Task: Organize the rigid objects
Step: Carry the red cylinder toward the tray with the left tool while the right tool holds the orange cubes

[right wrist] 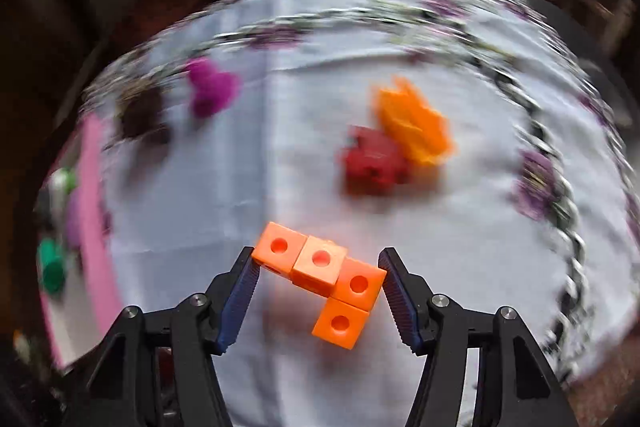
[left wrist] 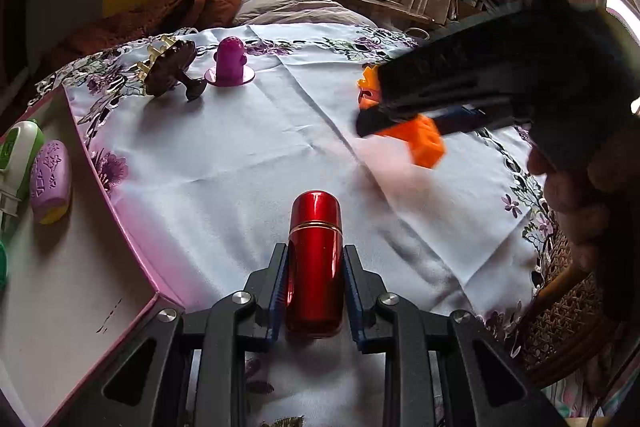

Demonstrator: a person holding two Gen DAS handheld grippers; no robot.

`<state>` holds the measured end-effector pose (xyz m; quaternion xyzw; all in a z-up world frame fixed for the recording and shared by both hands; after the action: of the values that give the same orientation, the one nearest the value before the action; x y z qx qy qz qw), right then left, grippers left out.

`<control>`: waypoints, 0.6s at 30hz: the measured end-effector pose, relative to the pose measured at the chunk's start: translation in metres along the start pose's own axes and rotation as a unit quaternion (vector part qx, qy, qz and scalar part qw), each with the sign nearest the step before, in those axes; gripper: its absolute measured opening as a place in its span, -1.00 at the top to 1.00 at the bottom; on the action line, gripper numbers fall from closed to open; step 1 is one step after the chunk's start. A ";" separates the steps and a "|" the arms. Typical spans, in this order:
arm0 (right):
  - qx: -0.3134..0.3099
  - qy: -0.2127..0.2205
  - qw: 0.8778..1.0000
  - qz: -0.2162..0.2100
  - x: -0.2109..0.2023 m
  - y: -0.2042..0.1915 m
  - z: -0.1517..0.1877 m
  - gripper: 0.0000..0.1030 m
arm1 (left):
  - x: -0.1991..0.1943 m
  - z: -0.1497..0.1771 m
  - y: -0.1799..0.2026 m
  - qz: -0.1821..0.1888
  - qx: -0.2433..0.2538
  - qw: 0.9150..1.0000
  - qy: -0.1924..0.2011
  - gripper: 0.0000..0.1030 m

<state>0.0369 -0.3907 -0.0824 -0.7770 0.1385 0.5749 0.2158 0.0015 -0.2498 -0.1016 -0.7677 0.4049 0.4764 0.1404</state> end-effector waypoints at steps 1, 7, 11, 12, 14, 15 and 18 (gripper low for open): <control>-0.015 0.000 1.000 -0.003 0.001 -0.007 -0.002 -0.21 | 0.000 0.000 0.001 -0.001 0.002 1.000 0.000 0.50; -0.090 -0.006 0.996 0.006 0.028 -0.036 -0.020 -0.21 | -0.001 0.002 0.003 -0.008 0.010 1.000 0.003 0.50; -0.129 0.001 0.991 0.039 0.039 -0.044 -0.022 -0.21 | -0.001 0.003 0.005 -0.012 0.012 1.000 0.005 0.50; -0.132 0.003 0.990 0.041 0.040 -0.044 -0.021 -0.21 | -0.001 0.003 0.006 -0.013 0.013 1.000 0.006 0.50; -0.128 0.003 0.991 0.039 0.040 -0.043 -0.021 -0.22 | -0.001 0.004 0.006 -0.016 0.015 1.000 0.008 0.50; -0.128 0.004 0.991 0.039 0.040 -0.043 -0.021 -0.22 | -0.001 0.004 0.007 -0.019 0.016 1.000 0.009 0.50; -0.133 0.007 0.990 0.047 0.039 -0.045 -0.019 -0.22 | -0.001 0.004 0.007 -0.022 0.018 1.000 0.011 0.50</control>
<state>0.0850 -0.3600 -0.1070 -0.7954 0.0983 0.5923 0.0826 -0.0070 -0.2513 -0.1015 -0.7791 0.3975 0.4576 0.1600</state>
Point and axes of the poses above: each gripper's, at about its wrist camera, not at the fingertips, and x roughly the way its jaws point, y to its right, z to its underside, the point moved 1 cm from there along x, roughly the way its jaws point, and after that the axes turned 6 degrees about -y, right-handed, at the moved point
